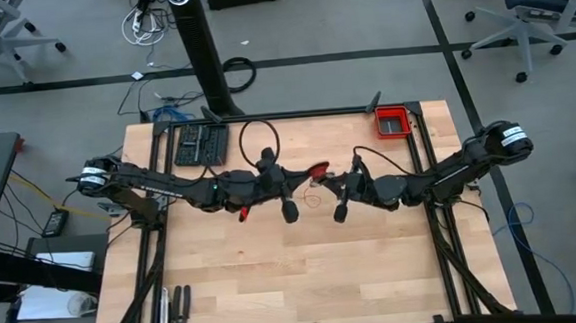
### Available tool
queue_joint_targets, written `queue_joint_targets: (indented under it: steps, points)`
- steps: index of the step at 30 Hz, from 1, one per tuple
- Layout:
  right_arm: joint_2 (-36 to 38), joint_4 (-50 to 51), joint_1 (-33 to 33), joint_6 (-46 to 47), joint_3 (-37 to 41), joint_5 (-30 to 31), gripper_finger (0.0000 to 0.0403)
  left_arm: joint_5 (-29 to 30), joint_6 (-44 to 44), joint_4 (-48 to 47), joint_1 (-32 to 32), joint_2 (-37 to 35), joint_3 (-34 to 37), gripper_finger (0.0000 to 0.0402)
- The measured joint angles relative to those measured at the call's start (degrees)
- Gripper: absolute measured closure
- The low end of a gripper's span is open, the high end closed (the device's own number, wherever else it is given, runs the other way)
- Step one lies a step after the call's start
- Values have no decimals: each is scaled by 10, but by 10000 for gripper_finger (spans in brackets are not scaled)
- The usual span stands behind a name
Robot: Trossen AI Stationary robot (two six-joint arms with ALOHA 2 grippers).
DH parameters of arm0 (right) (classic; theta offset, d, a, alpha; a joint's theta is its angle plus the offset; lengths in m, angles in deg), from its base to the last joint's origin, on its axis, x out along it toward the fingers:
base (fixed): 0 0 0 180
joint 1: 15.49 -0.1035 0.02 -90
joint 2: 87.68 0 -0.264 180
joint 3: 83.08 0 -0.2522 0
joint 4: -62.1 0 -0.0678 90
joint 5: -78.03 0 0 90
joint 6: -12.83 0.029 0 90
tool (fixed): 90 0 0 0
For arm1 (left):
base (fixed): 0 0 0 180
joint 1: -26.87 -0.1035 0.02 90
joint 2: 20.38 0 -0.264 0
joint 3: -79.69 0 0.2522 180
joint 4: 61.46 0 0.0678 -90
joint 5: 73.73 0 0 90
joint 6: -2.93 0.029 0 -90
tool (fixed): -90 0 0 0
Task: Coil cords
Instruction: Coil the red wire on the black spool
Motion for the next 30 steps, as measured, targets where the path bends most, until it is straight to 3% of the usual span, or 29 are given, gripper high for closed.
queue_joint_targets:
  steps: [6,14,30]
  points:
    - [-1,43,10,22,-27,3,401,99,-36,35,-2,12,0,401]
    - [-11,286,48,59,-153,-70,402,111,-81,80,-9,55,-1,401]
    - [-5,505,32,-26,-298,-115,403,118,-102,47,-10,63,-1,401]
